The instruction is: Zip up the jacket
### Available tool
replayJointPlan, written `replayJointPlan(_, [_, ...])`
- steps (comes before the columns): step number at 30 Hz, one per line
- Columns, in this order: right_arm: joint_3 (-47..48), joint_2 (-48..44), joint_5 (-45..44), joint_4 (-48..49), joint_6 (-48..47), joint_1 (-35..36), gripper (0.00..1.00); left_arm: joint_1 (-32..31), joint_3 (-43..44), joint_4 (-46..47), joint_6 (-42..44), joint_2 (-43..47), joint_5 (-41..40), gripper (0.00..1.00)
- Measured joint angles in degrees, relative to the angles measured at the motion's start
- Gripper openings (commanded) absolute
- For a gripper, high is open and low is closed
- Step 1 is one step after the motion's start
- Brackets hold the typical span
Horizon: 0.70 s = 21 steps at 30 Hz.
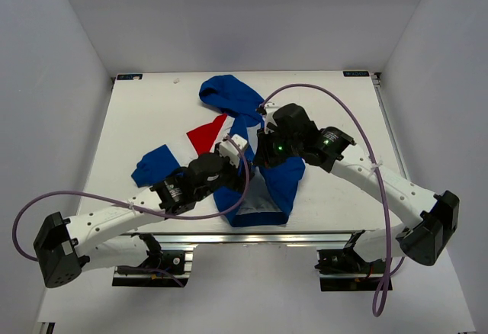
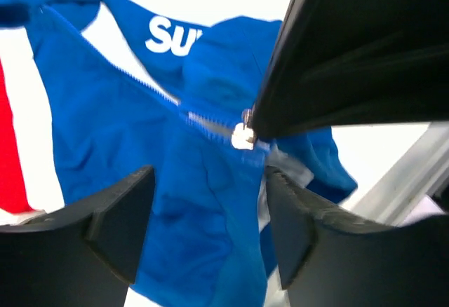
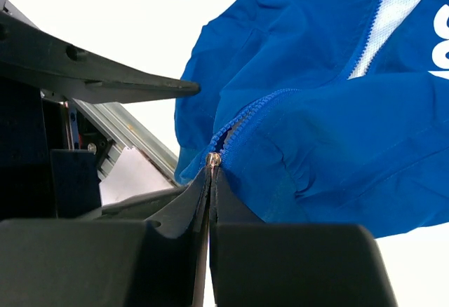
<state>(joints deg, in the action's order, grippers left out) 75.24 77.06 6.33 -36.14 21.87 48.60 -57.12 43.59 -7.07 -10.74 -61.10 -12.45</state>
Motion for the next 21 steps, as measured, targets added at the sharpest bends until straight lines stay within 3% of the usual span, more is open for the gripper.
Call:
replayJointPlan(6, [0.0,0.1,0.1,0.0,0.0,-0.2,0.00,-0.1,-0.1,4.0,2.7,-2.0,-1.4,0.64])
replayJointPlan(10, [0.3,0.3,0.2,0.0,0.0,-0.3,0.00,-0.1,-0.2,5.0,4.0,-2.6,-0.9,0.48])
replayJointPlan(13, [0.5,0.3,0.3,0.1,0.0,-0.4,0.00,-0.4,-0.8,5.8,4.5,-2.5,-0.1,0.25])
replayJointPlan(14, [0.5,0.3,0.3,0.2,0.0,-0.5,0.00,-0.5,-0.9,5.8,4.7,-2.5,0.2,0.07])
replayJointPlan(15, [0.5,0.3,0.2,0.1,0.0,-0.5,0.00,-0.6,-1.0,5.9,4.8,-2.5,0.3,0.00])
replayJointPlan(21, [0.8,2.1,-1.2,0.3,0.1,-0.7,0.00,-1.2,-1.6,6.1,6.5,-0.9,1.0,0.00])
